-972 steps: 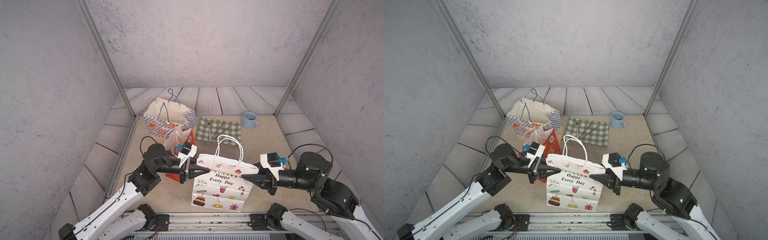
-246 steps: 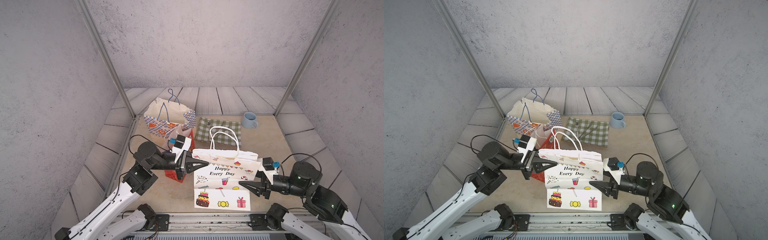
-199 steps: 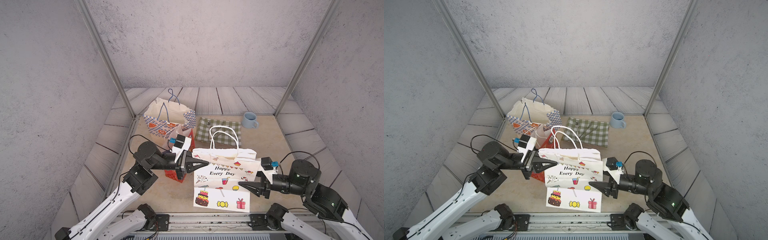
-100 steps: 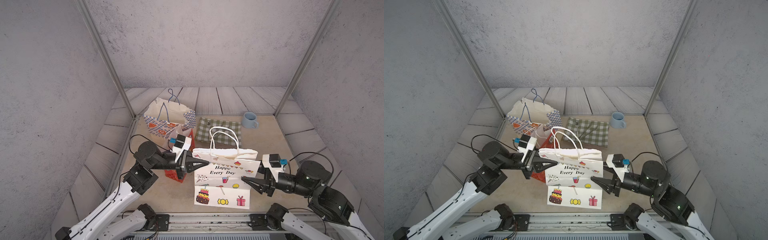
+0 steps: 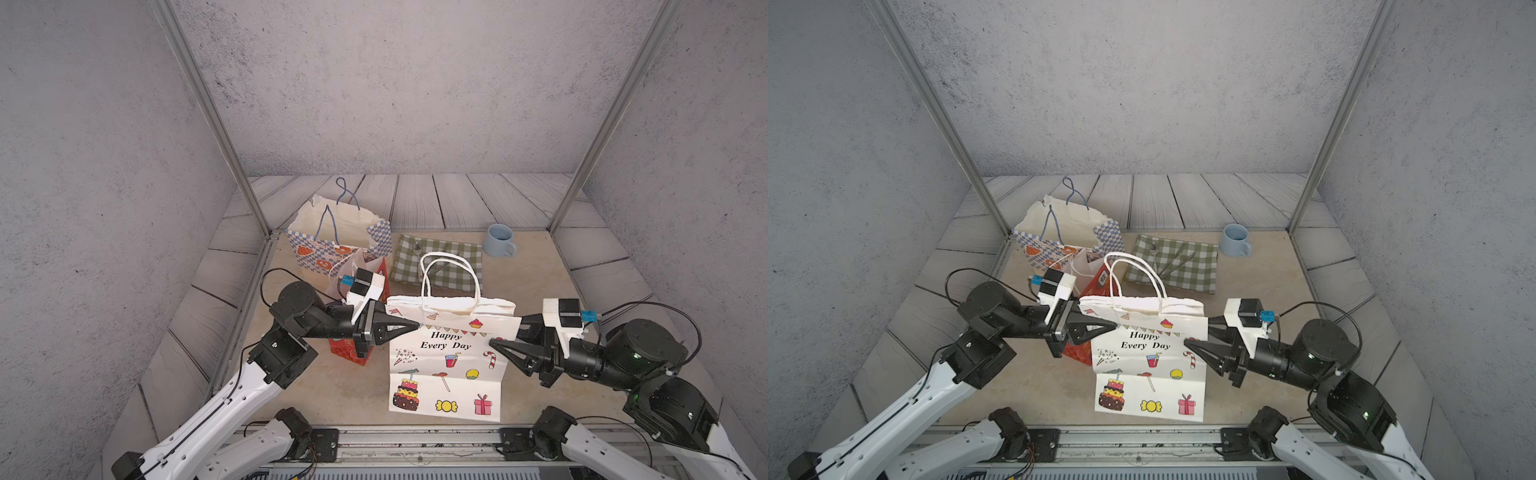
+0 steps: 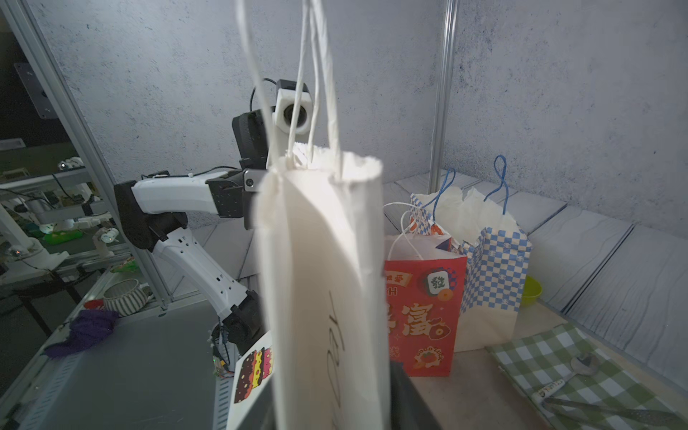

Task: Put away the paper bag
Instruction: Press the paper bag at the center of the board.

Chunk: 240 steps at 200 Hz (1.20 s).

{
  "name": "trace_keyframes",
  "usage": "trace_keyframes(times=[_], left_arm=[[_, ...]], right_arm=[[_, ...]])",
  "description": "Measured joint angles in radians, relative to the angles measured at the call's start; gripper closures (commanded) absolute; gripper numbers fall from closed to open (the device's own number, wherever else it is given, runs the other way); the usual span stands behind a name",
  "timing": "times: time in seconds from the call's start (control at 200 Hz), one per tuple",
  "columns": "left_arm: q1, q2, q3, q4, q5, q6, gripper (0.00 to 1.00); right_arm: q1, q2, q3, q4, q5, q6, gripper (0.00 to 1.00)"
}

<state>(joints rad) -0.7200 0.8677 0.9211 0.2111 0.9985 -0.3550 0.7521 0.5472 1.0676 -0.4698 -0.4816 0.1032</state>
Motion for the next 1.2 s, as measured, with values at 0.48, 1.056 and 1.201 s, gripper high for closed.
trace_keyframes(times=[0.48,1.056,1.201], left_arm=[[0.0,0.017,-0.004,-0.02,0.003,0.011,1.0],[0.0,0.018,-0.004,-0.028,0.005,0.015,1.0],[0.0,0.018,-0.003,-0.026,0.005,0.014,1.0]], right_arm=[[0.0,0.08,0.089,0.074,-0.014,-0.006,0.66],[0.0,0.084,0.074,0.105,-0.008,-0.002,0.37],[0.0,0.031,0.03,0.073,0.022,0.001,0.46]])
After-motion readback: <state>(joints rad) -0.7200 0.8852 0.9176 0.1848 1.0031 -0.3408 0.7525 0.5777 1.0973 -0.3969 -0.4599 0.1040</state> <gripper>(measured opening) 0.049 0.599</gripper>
